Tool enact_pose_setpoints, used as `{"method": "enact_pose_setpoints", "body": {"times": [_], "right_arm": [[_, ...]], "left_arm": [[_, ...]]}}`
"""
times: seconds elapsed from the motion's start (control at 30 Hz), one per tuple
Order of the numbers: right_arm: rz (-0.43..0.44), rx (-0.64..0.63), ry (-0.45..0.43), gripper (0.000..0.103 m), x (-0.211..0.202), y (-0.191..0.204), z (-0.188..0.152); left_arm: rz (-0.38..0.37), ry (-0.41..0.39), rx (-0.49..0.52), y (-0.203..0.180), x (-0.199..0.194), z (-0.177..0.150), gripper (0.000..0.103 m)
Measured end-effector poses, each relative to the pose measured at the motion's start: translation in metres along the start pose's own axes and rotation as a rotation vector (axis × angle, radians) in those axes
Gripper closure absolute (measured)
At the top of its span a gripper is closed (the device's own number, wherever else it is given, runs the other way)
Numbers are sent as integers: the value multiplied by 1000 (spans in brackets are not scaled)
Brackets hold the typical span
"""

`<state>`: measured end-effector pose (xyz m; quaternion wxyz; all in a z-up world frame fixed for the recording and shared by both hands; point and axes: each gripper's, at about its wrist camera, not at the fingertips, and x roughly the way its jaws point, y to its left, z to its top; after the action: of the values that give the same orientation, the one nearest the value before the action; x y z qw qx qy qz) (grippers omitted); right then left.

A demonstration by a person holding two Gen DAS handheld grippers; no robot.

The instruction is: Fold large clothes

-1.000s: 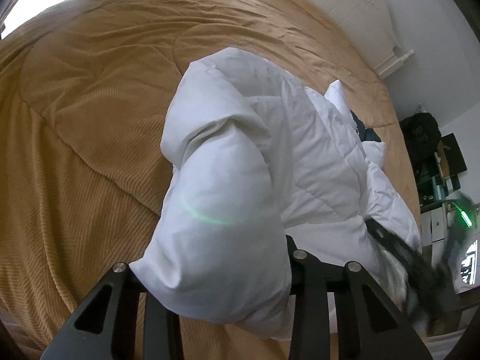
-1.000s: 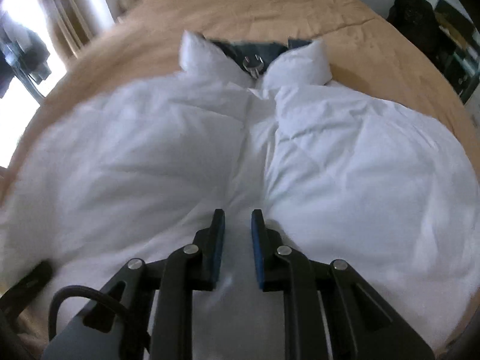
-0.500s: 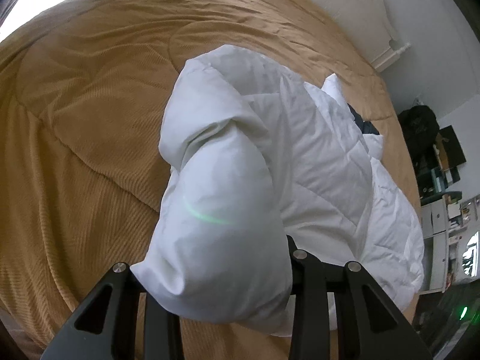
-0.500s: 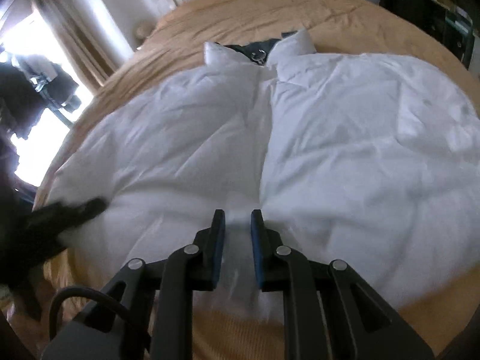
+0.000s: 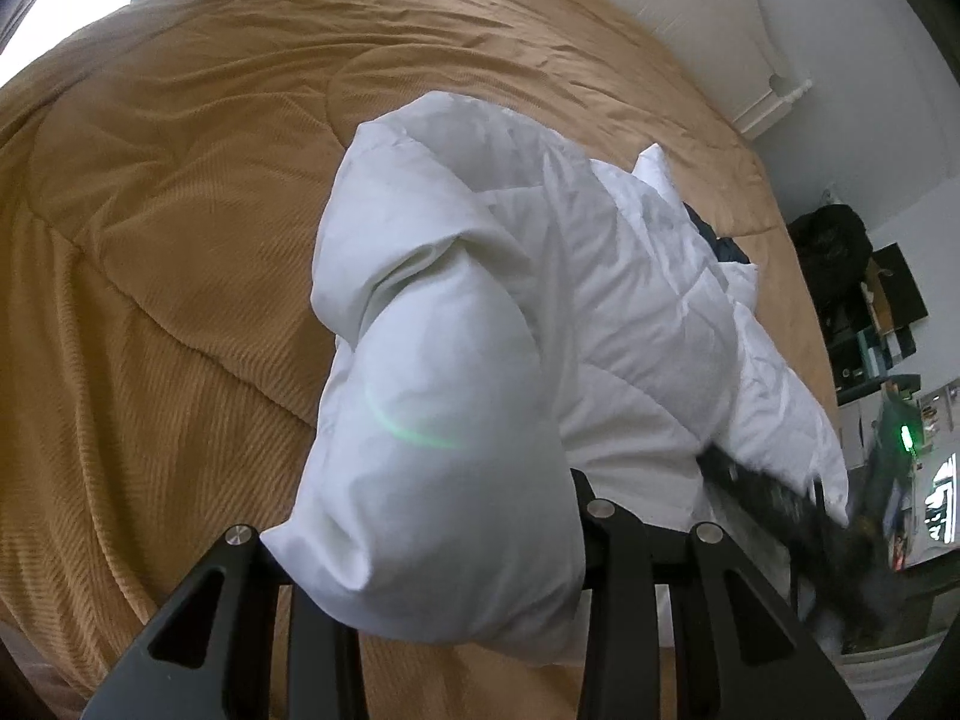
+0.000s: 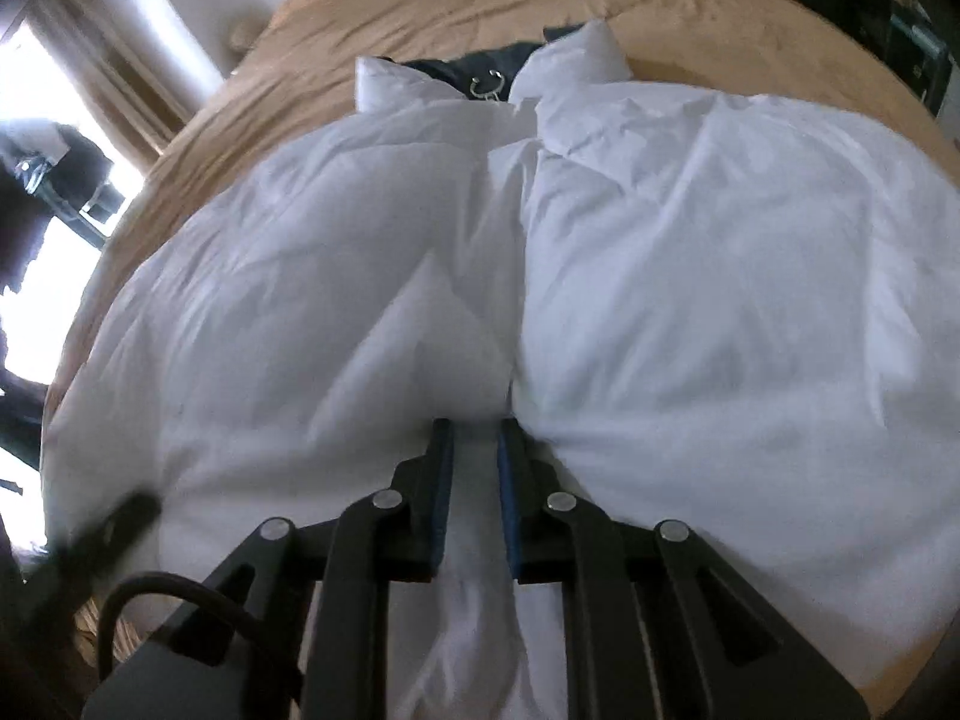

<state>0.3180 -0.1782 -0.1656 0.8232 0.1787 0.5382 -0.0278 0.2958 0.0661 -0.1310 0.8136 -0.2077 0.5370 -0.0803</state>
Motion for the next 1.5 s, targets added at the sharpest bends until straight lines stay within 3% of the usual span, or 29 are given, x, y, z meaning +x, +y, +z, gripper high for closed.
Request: {"method": "enact_pose_setpoints", "body": {"times": [0.33, 0.57, 0.67, 0.73, 0.8, 0.9, 1.0, 1.07, 1.27, 1.5], "right_arm": [[-72, 5, 18, 93, 35, 13, 95], [-92, 81, 75, 103, 76, -1, 138], [-51, 127, 92, 103, 76, -10, 143], [49, 161, 69, 103, 54, -9, 132], [87, 131, 35, 103, 31, -4, 116], [74, 75, -3, 103, -2, 2, 73], [6, 25, 67, 103, 12, 1, 26], [-7, -13, 36, 103, 13, -3, 5], [-25, -44, 13, 103, -19, -2, -20], [-49, -36, 35, 103, -2, -12, -35]], "left_arm": [[-1, 6, -16, 0, 2, 1, 68], [16, -1, 29, -6, 1, 2, 68], [23, 6, 23, -4, 1, 2, 68], [22, 8, 13, -1, 2, 0, 68], [25, 6, 11, -1, 2, 0, 68], [31, 6, 27, -4, 1, -1, 68], [28, 13, 24, -4, 2, 0, 68], [37, 13, 31, -6, 3, 0, 68], [48, 4, 46, -7, 2, 1, 68], [58, -32, 116, -24, -11, -1, 70]]}}
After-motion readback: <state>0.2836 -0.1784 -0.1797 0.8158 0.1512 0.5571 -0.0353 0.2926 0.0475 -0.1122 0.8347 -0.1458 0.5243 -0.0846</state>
